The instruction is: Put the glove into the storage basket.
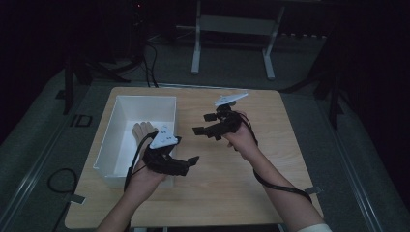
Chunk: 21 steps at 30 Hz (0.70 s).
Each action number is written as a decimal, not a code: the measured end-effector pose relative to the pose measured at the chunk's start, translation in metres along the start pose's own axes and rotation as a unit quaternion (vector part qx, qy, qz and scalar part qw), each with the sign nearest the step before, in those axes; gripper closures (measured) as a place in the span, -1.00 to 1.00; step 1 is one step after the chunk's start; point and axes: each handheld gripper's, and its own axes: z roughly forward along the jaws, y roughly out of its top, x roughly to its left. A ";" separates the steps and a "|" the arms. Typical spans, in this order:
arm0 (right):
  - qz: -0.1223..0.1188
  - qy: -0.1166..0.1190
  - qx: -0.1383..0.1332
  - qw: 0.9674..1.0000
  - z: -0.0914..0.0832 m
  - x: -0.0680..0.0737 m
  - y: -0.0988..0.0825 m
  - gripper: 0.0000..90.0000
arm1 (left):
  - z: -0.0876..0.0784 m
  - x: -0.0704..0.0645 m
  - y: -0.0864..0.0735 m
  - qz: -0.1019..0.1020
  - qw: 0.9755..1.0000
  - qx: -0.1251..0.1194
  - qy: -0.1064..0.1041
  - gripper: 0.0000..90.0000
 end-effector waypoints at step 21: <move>0.008 -0.035 0.021 0.999 -0.036 -0.019 -0.083 -0.63 | 0.074 -0.040 -0.010 0.038 0.996 0.045 -0.074 -0.67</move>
